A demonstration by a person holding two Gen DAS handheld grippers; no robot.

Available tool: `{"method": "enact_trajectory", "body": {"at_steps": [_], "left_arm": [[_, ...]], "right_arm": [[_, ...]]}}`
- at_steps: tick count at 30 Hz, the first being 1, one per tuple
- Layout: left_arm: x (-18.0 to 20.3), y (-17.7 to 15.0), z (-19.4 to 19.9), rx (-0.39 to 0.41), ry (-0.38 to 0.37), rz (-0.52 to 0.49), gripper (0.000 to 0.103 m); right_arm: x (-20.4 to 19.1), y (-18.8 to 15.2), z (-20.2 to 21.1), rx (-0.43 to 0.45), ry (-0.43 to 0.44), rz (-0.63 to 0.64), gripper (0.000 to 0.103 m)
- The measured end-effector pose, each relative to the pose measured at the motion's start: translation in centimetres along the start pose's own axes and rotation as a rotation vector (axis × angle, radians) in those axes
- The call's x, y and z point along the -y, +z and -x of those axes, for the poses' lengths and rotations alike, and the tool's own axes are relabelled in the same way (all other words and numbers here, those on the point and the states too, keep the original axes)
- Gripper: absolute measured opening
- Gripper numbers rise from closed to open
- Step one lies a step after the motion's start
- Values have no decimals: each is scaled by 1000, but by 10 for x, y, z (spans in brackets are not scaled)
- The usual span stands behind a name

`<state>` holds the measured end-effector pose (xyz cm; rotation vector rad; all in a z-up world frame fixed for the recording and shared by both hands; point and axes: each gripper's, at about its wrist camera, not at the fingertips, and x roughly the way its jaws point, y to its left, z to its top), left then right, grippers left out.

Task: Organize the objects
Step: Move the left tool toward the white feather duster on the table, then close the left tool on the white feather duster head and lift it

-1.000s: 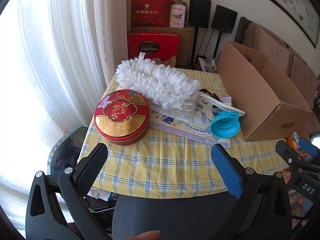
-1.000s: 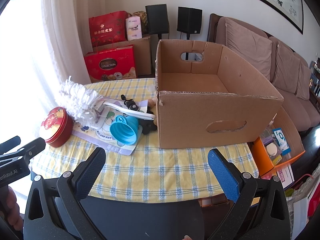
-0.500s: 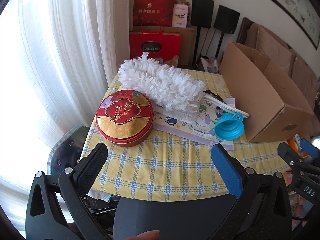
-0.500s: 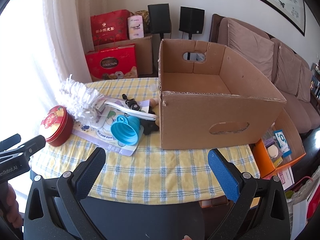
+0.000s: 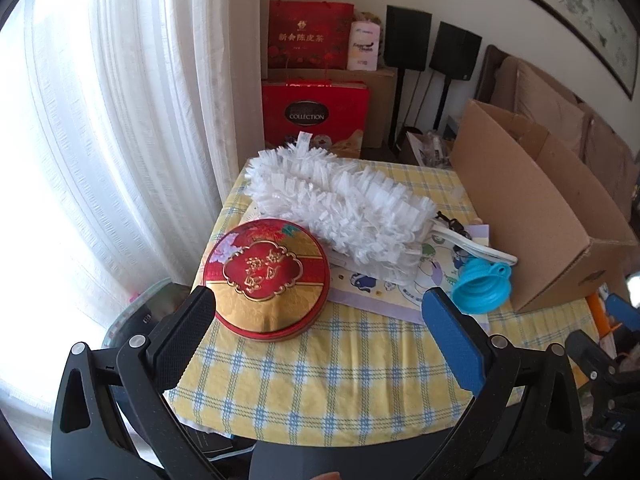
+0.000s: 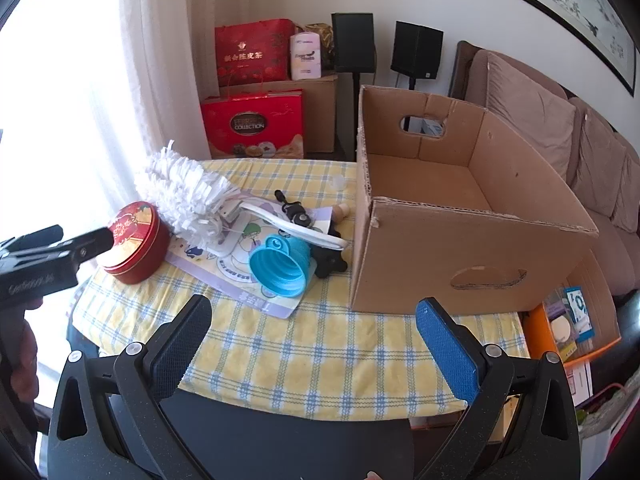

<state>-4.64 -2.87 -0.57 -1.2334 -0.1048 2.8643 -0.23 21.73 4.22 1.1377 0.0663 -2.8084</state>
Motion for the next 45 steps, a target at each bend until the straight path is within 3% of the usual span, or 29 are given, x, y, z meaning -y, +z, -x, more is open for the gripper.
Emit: {"method": "enact_trajectory", "body": {"at_steps": [5,10,17,26,29,33,35,37,45], "left_arm": [[-13,22,-22,-32,-34,25,103],[-27,50,-40,-49,-71,50,103],[-46,92,-89,-113,-103,89,101],[-42,114,-132,-179,-99,74,87],[-32,115,-144,-210,-95,49,74],[-23,115,-160,-260,-95,22,48],[-22,115,-163,-259,-89,22,33],[-24,116,-163,-250,-101,38,11],[-19,137,-134,-169,-150,16,6]], "right_arm": [[-7,8,-6,9,59,36,103],[-14,26,-16,12,188,61,103],[-34,46,-31,16,170,153,103],[-57,61,-64,-23,198,236,103],[-60,69,-78,-40,200,247,103],[-64,78,-97,-71,204,265,103],[-67,80,-105,-81,196,280,103],[-68,81,-112,-91,191,292,103],[-62,86,-119,-94,192,300,103]]}}
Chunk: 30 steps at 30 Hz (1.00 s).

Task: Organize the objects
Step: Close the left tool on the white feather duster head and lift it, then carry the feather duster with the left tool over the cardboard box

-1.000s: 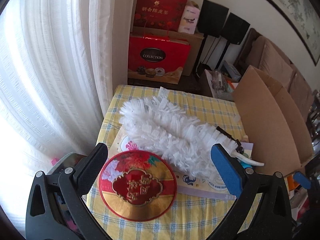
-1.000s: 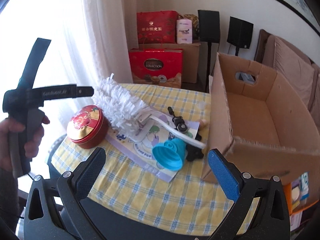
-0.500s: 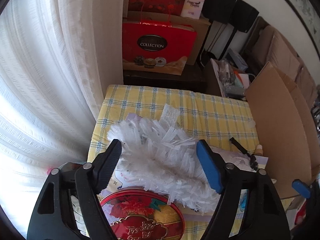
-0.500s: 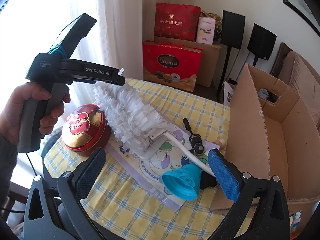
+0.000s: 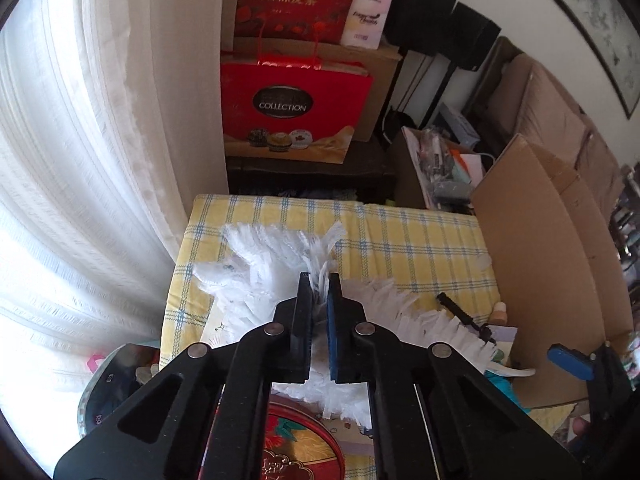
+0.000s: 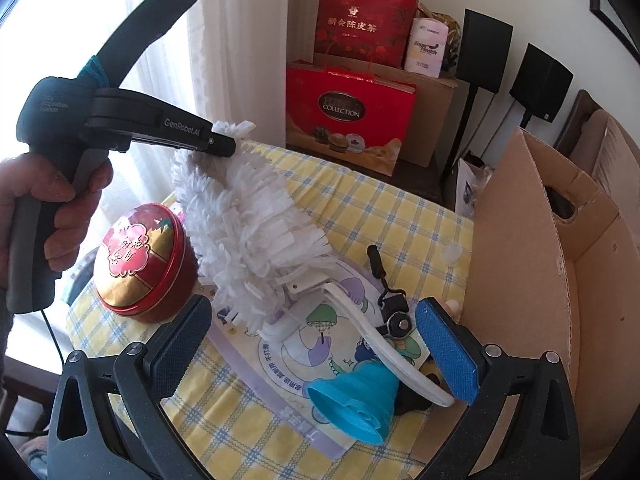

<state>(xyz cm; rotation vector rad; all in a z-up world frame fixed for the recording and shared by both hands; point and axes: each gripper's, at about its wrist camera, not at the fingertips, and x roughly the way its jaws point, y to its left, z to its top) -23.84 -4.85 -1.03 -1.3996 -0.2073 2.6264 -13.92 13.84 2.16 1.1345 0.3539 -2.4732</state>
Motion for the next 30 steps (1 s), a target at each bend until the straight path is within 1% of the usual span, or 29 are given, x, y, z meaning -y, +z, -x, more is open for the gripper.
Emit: {"method": "enact_trajectory", "body": {"at_steps": [5,8,11,12,14,16,17,18,19,20,21,22,26,30], "left_arm": [[12,17,31,50,-5,-56,5],[18,24,46,63,-7,-112,5],[18,28,58,70,-26,-143,6],[17,27,61,70,-32,-143,6],[15,27,66,72,-48,-139,6],[12,26,70,71,-63,-127,6],[11,26,70,68,-67,-121,6],[11,27,70,67,-69,-117,6],[10,27,69,65,-68,-113,6],[10,27,68,63,-66,-111,5],[11,27,67,61,-65,-111,5],[12,27,66,62,-64,-111,5],[11,30,69,76,-72,-99,5],[9,40,82,103,-90,-68,5]], "right_arm": [[9,2,-5,-13,66,-27,101],[11,3,-13,-33,38,-3,93],[12,5,-20,-56,11,29,81],[13,5,-23,-66,2,31,75],[16,5,-31,-91,-14,34,67],[20,5,-40,-119,-16,27,54],[21,5,-44,-128,-9,22,52],[23,5,-49,-137,-4,16,44],[24,5,-53,-144,-3,9,34],[24,5,-57,-152,-1,4,30],[25,5,-61,-155,3,-1,21],[27,5,-64,-153,0,-5,16],[30,6,-65,-135,-13,-15,15],[29,13,-50,-84,0,-6,14]]}}
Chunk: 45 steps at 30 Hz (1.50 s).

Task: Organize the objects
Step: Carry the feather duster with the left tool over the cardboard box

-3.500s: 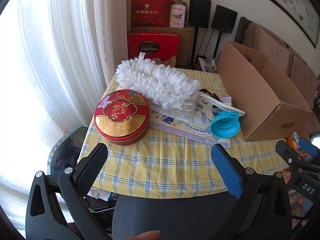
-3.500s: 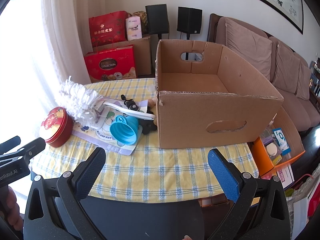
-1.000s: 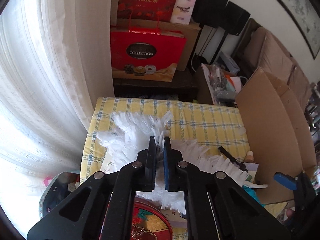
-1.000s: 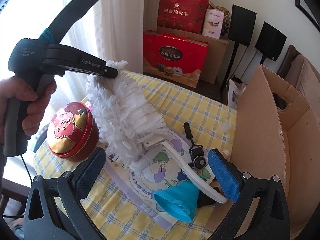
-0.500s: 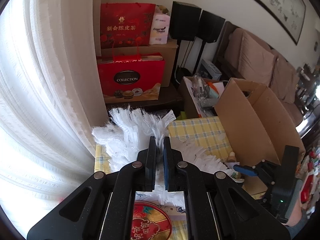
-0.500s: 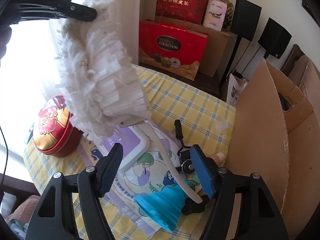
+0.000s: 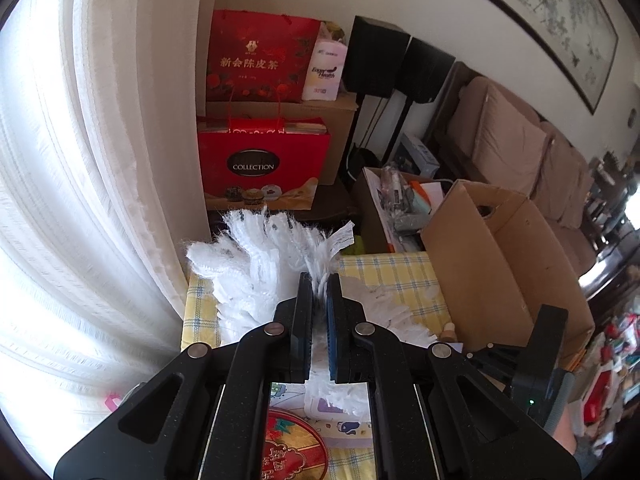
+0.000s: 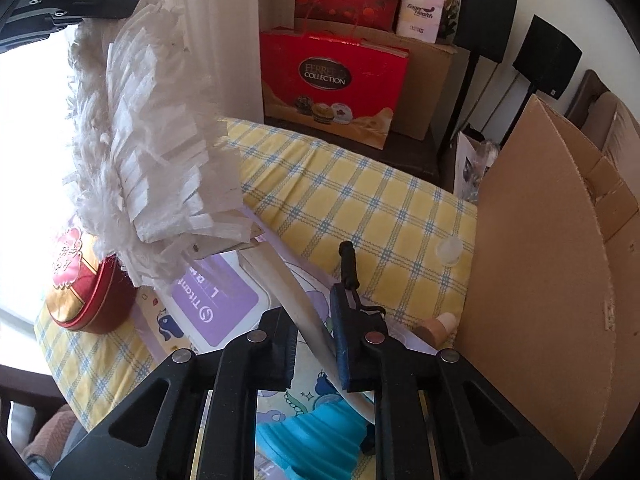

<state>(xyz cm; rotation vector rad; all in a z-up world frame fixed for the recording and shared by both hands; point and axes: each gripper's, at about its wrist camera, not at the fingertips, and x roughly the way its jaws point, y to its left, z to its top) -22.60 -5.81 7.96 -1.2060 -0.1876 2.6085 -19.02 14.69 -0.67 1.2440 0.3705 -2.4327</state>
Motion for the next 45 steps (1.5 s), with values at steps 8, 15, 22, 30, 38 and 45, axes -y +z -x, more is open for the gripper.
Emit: {"method": "enact_trajectory", "body": {"at_steps": [8,15,22,30,38,45], "left_arm": [[22,46,32,51,-26,1,5],[88,87,41,55,-41,-90,5],[158,108,26,18,-85,-139,4],[227,119,49,49,-110,-248,4],[281,130,107,104,-138,-353,4],[301,135,142,106,-177,-361,4]], "right_arm": [[-1,21,60,69,77,-6,12],[15,31,124,107,30,20,10],[71,21,148,93,1,-59,9],[113,4,172,189,8,-130,34],[116,4,191,292,35,-136,63],[106,12,202,349,57,-141,63]]}}
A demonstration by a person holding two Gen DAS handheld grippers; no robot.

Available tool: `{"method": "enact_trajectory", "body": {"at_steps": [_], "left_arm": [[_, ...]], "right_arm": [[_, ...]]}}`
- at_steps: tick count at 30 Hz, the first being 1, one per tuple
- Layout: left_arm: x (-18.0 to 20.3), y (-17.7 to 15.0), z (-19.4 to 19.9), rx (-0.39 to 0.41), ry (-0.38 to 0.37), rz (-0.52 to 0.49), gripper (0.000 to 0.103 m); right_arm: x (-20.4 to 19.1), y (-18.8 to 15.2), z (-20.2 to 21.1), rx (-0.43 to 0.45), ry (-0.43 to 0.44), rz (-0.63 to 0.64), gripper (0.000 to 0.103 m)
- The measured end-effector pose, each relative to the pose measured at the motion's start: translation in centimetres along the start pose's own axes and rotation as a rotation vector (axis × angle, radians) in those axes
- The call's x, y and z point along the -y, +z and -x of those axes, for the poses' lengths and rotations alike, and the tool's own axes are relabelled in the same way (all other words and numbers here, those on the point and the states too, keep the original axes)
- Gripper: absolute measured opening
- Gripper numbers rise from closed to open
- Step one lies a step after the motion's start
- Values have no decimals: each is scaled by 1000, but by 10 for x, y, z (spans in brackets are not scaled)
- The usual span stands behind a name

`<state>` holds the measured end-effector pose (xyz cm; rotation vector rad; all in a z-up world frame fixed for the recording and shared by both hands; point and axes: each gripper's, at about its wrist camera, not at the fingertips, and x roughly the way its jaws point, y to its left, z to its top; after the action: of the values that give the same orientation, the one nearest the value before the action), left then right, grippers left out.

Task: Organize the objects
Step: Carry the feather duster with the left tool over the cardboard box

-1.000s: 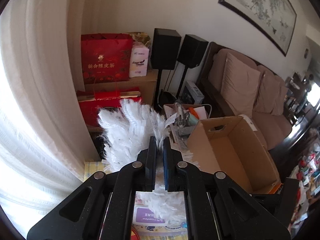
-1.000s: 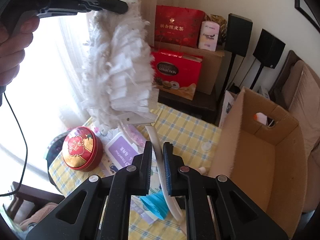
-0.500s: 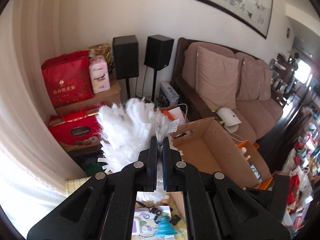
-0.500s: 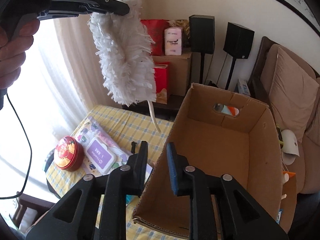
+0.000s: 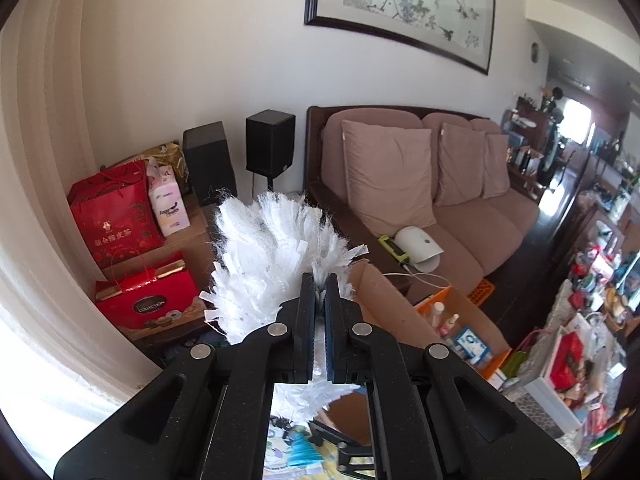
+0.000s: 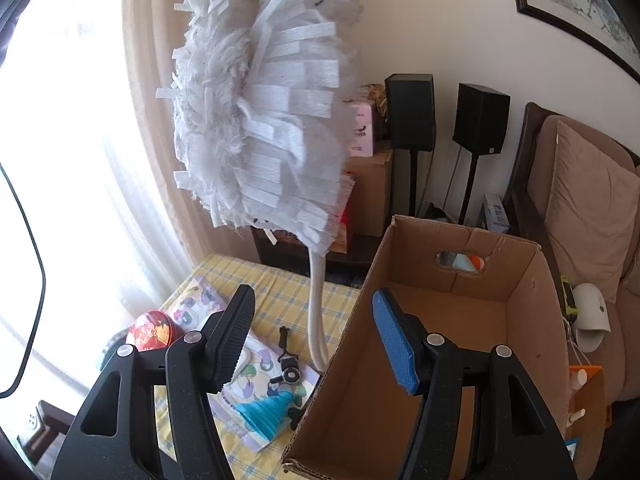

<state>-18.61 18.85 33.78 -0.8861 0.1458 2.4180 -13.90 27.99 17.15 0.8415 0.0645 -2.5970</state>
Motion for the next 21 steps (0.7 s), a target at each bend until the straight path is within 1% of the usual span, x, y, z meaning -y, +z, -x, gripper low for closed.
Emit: {"method": "enact_trajectory", "body": {"at_steps": [2,6,8,9,10,11,12,14,18,21], "left_arm": [[3,4,4,0,-5,3,4],[2,9,9,-7,-30,24,4],[1,11,10,-9,-36,33,4],[1,11,10,-10,-42,41,4],[-1,11,7,-14,-52,52,4],[-3,12,4,-20,-63,64,4],[-5,12,-1,-24,-65,71,4],[-6,11,-11,-29,-61,73,4],[-6,7,-33,-44,-71,86,4],[-5,5,-52,-55,-99,102,4]], "right_arm": [[1,2,-1,9,8,-14,63],[3,1,-5,14,-24,-16,63],[7,0,-8,10,-30,-25,58],[10,-1,-9,9,-22,-33,46],[12,-1,-9,12,-11,-45,24],[15,-2,-10,9,-3,-58,12],[19,-4,-11,6,-2,-72,7],[26,-7,-10,0,-21,-98,7],[41,-15,-10,-42,-60,-117,7],[53,-25,-11,-72,-85,-125,7]]}}
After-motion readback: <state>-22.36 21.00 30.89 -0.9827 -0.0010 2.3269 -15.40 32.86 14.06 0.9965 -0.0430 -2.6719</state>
